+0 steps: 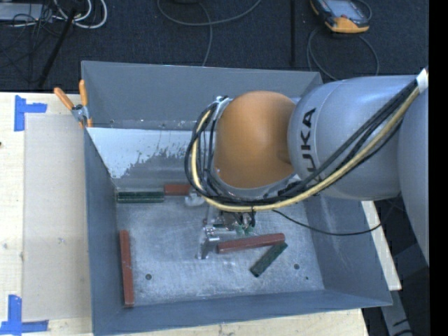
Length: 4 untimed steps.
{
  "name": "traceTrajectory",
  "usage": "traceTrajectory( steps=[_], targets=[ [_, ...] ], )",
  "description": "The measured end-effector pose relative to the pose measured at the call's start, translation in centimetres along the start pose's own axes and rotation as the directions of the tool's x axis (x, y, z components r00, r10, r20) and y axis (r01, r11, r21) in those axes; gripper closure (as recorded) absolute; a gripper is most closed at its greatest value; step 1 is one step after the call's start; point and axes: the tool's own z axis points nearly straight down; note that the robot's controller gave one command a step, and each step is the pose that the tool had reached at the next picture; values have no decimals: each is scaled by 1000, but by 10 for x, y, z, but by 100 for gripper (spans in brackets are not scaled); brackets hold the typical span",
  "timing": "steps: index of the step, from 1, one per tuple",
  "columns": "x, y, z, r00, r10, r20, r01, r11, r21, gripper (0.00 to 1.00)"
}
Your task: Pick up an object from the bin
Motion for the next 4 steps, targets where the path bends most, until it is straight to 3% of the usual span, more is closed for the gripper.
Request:
traceTrajectory(
  steps=[1, 2, 3, 4],
  targets=[
    [-27, -58, -1, 1000, 2, 4, -2, 1000, 0, 0],
    [-25, -74, 36, 1000, 10, 12, -10, 1000, 4, 0],
    [-44, -132, 101, 1000, -16, 20, 16, 1000, -1, 100],
    [-44, -132, 101, 1000, -16, 20, 16, 1000, -1, 100]
  ],
)
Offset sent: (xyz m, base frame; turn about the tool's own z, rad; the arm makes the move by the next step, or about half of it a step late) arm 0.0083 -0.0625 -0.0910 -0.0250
